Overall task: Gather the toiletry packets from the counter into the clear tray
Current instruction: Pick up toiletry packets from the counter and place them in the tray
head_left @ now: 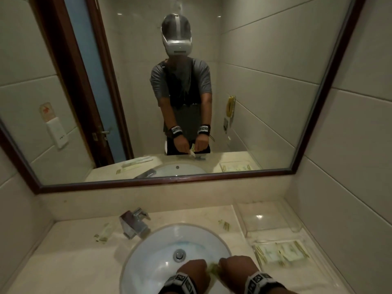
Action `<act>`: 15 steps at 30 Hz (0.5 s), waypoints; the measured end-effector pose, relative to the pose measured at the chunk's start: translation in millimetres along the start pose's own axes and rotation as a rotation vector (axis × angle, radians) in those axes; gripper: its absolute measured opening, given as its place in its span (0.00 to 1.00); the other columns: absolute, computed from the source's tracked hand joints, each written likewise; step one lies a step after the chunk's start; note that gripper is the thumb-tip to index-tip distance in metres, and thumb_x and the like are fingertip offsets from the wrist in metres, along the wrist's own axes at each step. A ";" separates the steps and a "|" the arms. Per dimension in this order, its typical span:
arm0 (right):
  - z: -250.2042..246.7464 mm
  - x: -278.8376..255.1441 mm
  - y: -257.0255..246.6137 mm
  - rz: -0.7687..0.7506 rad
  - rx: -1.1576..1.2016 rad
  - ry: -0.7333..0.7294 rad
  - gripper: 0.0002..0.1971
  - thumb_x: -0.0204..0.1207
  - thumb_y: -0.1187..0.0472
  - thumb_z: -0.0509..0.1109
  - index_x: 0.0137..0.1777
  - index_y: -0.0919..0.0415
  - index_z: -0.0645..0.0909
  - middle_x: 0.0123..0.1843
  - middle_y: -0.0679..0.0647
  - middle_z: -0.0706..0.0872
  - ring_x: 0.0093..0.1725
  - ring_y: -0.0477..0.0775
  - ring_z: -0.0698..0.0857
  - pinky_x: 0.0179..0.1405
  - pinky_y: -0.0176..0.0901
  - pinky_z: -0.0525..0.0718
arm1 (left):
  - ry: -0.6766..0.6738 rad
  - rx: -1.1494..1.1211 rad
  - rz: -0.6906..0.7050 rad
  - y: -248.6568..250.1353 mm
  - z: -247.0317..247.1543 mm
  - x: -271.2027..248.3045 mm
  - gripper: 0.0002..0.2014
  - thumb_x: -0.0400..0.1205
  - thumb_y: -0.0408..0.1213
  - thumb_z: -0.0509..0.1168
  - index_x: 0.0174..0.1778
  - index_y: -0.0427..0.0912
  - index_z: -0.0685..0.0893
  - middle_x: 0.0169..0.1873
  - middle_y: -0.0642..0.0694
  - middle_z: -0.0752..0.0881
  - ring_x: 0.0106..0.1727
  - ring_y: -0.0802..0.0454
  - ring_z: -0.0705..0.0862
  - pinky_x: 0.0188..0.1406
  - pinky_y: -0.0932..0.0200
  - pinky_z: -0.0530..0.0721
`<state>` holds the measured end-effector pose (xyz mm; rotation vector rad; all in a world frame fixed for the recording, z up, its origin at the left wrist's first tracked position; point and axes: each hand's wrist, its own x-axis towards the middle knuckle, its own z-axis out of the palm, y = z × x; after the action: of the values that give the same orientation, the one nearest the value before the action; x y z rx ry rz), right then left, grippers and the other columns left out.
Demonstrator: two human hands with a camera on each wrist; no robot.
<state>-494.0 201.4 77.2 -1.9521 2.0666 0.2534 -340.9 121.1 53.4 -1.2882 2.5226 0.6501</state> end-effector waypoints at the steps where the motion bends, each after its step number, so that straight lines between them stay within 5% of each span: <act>1: -0.7 -0.2 5.5 -0.013 -0.021 -0.010 0.23 0.85 0.43 0.52 0.59 0.59 0.80 0.53 0.59 0.88 0.51 0.63 0.88 0.49 0.50 0.78 | 0.006 -0.007 0.024 6.6 -2.8 3.0 0.23 0.91 0.37 0.50 0.83 0.37 0.65 0.82 0.35 0.65 0.84 0.39 0.60 0.84 0.43 0.51; 4: -0.9 -1.8 26.1 0.009 -0.043 0.020 0.24 0.85 0.41 0.52 0.58 0.59 0.81 0.51 0.59 0.88 0.50 0.63 0.88 0.46 0.50 0.77 | -0.006 -0.050 0.039 25.8 -3.7 17.0 0.21 0.90 0.38 0.54 0.77 0.34 0.73 0.78 0.34 0.72 0.81 0.41 0.67 0.84 0.47 0.53; 9: -6.7 -3.9 71.2 -0.004 0.017 0.068 0.24 0.85 0.40 0.51 0.59 0.57 0.81 0.53 0.58 0.88 0.52 0.64 0.87 0.52 0.53 0.82 | -0.052 -0.134 0.020 65.5 -13.6 31.8 0.20 0.79 0.54 0.63 0.60 0.45 0.84 0.60 0.44 0.86 0.64 0.45 0.83 0.66 0.53 0.78; 15: -11.0 -7.4 133.9 -0.018 0.028 0.086 0.23 0.83 0.40 0.53 0.55 0.54 0.84 0.53 0.56 0.89 0.53 0.62 0.87 0.52 0.51 0.83 | -0.043 -0.034 0.016 118.2 -13.5 62.1 0.13 0.81 0.44 0.65 0.58 0.42 0.84 0.58 0.41 0.87 0.60 0.41 0.85 0.59 0.53 0.82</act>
<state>-627.9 214.0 80.8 -1.9966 2.0926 0.1387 -473.2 131.4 73.5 -1.2525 2.5007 0.7189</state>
